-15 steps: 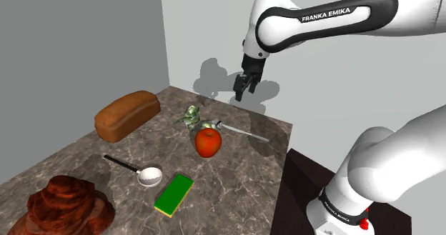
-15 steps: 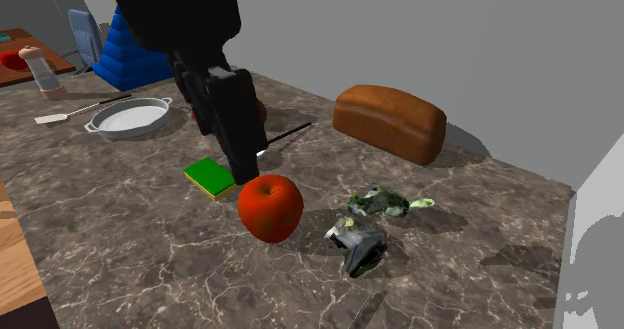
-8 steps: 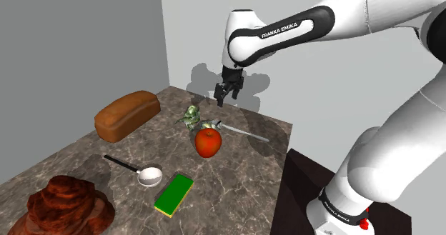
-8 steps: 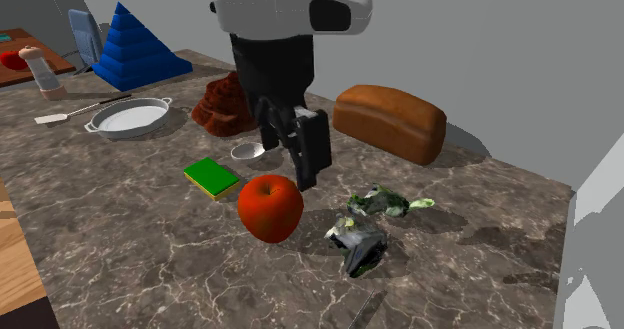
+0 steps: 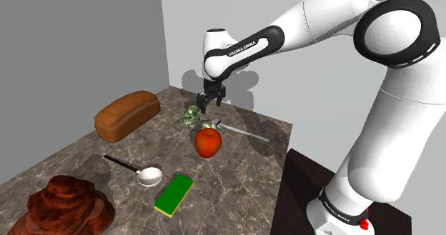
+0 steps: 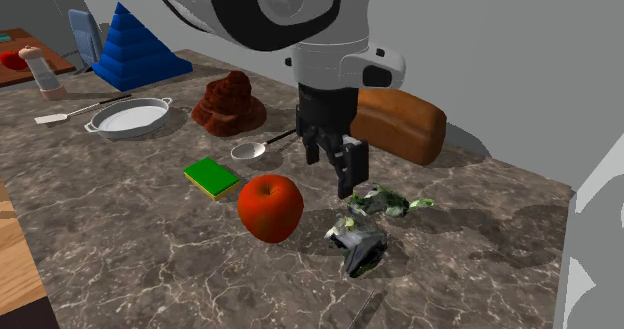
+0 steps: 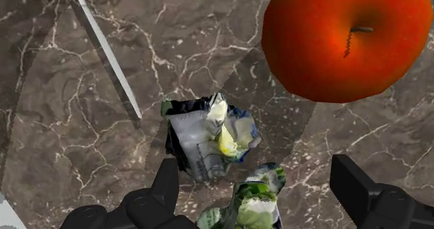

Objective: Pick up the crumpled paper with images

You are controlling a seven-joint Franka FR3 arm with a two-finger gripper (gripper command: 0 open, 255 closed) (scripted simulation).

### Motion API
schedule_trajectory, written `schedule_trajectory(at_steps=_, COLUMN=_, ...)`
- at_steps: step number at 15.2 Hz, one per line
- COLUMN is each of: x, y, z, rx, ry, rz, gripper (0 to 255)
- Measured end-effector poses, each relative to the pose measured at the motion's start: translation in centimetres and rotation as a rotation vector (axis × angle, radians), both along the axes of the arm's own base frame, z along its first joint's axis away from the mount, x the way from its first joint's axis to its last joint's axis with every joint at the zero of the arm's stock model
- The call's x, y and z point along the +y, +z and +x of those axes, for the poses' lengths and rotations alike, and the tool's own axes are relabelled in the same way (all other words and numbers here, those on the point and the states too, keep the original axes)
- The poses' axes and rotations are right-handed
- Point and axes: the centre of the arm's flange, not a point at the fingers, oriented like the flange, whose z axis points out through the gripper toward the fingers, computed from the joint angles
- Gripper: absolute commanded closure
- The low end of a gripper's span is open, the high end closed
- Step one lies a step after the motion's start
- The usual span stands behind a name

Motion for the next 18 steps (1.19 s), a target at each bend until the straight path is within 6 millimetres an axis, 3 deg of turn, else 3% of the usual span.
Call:
schedule_trajectory(at_steps=8, x=0.9, y=-6.9, z=8.0, rx=0.022, ry=-0.045, rz=-0.018, gripper=0)
schedule_trajectory(at_steps=16, x=1.0, y=-10.8, z=8.4, rx=0.023, ry=-0.048, rz=-0.02, gripper=0)
schedule_trajectory(at_steps=17, x=1.0, y=-10.9, z=8.4, rx=0.023, ry=-0.048, rz=-0.02, gripper=255)
schedule_trajectory(at_steps=18, x=0.9, y=-11.0, z=8.4, rx=0.023, ry=-0.048, rz=-0.02, gripper=255)
